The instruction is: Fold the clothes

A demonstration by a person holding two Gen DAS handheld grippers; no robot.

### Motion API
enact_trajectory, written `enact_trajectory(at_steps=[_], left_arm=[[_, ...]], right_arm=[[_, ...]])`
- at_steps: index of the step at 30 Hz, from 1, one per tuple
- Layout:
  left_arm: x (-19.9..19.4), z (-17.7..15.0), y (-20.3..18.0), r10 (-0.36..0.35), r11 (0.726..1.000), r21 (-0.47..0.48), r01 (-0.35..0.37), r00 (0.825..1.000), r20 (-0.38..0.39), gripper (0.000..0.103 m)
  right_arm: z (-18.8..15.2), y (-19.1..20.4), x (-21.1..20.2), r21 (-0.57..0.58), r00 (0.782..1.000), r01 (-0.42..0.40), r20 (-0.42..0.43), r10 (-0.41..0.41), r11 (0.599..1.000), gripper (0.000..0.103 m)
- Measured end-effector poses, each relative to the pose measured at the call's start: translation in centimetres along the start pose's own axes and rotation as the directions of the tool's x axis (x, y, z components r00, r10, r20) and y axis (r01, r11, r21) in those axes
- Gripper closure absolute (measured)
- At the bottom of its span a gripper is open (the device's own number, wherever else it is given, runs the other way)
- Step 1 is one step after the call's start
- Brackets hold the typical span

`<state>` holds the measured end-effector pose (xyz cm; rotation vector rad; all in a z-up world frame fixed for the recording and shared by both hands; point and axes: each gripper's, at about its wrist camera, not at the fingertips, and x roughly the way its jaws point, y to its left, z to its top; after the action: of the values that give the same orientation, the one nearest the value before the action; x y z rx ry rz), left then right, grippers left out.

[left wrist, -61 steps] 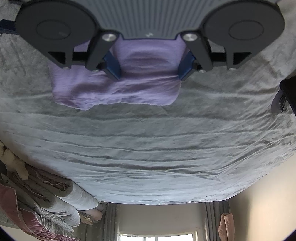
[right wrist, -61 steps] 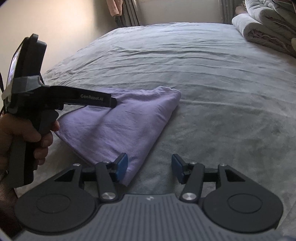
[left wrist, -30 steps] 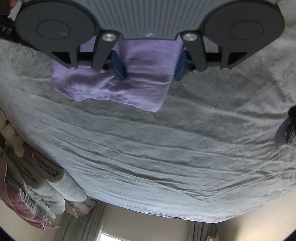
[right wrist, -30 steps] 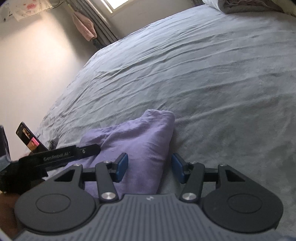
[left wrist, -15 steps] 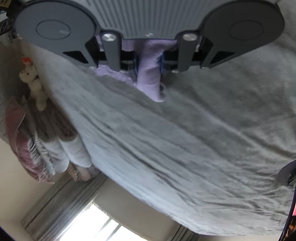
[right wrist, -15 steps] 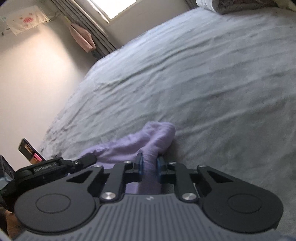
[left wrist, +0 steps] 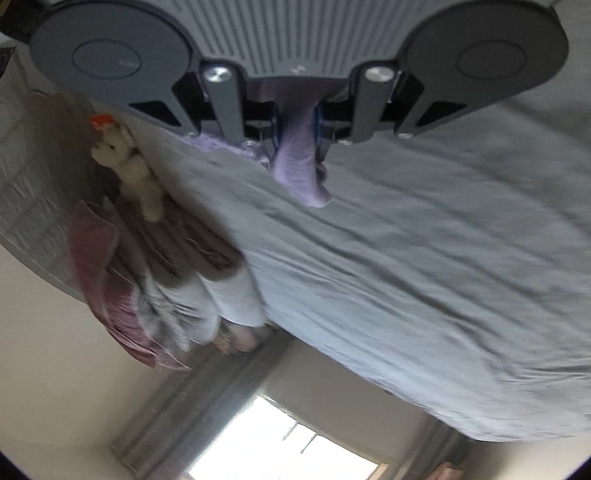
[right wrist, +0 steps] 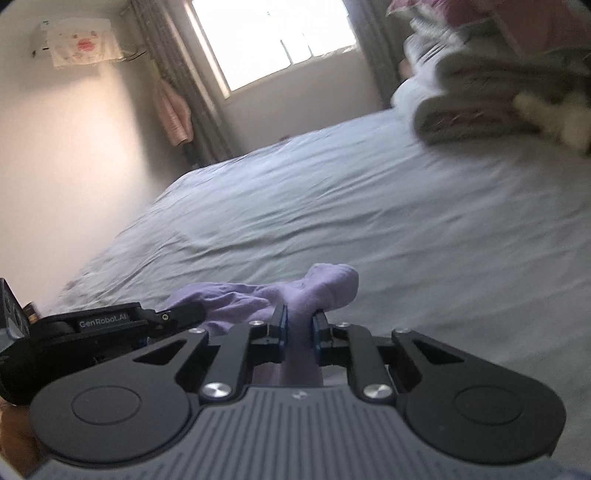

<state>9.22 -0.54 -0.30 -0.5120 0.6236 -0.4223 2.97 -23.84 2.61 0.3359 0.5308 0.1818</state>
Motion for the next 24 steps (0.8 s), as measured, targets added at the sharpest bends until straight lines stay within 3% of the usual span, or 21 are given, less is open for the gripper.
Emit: enact_trajectory(at_steps=[8, 15, 20, 24], left_arm=[[8.5, -1.3, -9.2, -0.114, 0.987, 0.109, 0.120, 0.992, -0.056, 0.085], [15.6, -2.2, -14.5, -0.164, 0.962, 0.212, 0.171, 0.985, -0.052, 0.085], [20.0, -2.5, -14.4, -0.162, 0.964, 0.206, 0.167, 0.986, -0.041, 0.081], [22.9, -2.7, -13.6, -0.074, 0.973, 0.212, 0.089, 0.994, -0.077, 0.077]], right_arm=[[3.6, -9.8, -1.7, 0.048, 0.983, 0.151, 0.093, -0.155, 0.987, 0.087], [6.0, -17.1, -0.5, 0.058, 0.958, 0.239, 0.149, -0.245, 0.969, 0.087], [6.6, -21.0, 1.6, 0.073, 0.950, 0.248, 0.179, -0.258, 0.966, 0.087], [5.5, -23.1, 4.4, 0.068, 0.945, 0.304, 0.104, -0.310, 0.950, 0.083]])
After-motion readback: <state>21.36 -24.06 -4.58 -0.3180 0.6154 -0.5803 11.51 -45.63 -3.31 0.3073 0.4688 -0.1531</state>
